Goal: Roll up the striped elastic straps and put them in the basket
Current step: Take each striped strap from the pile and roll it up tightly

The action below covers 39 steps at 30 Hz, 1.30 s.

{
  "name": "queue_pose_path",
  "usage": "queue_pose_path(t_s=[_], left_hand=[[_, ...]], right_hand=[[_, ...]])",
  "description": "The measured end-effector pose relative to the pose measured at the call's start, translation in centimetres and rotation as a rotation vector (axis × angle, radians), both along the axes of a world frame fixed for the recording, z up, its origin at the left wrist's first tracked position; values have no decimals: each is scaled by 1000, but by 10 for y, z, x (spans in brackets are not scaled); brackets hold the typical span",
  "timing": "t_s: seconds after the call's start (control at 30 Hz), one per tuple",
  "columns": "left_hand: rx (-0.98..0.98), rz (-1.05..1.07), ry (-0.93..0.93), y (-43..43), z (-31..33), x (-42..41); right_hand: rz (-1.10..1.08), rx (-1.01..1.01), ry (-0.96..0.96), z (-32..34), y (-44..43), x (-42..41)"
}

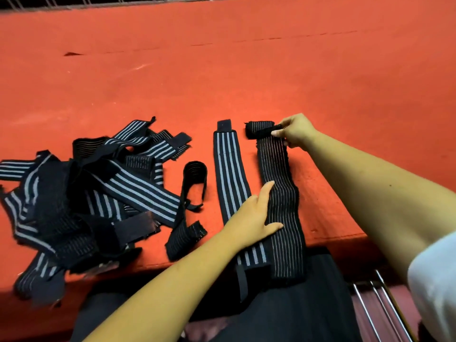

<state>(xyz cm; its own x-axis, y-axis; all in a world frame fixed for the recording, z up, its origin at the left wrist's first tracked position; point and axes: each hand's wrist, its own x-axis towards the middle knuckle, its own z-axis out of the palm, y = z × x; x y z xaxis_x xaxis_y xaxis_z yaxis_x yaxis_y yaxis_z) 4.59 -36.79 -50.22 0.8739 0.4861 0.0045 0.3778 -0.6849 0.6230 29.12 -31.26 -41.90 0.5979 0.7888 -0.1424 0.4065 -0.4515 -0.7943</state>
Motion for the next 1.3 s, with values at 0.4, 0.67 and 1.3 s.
queue_pose_path(t_s=[0.4,0.67,1.3], left_hand=[[238,-66,-40,8,-18,-1],[214,-13,-97,6,-17,-2],[215,768,177,99,47,-106]], right_hand=[[-187,-38,-6,-62,41,5],[165,-7,-486,-93,7,-31],[520,7,-205,-40,-2,-169]])
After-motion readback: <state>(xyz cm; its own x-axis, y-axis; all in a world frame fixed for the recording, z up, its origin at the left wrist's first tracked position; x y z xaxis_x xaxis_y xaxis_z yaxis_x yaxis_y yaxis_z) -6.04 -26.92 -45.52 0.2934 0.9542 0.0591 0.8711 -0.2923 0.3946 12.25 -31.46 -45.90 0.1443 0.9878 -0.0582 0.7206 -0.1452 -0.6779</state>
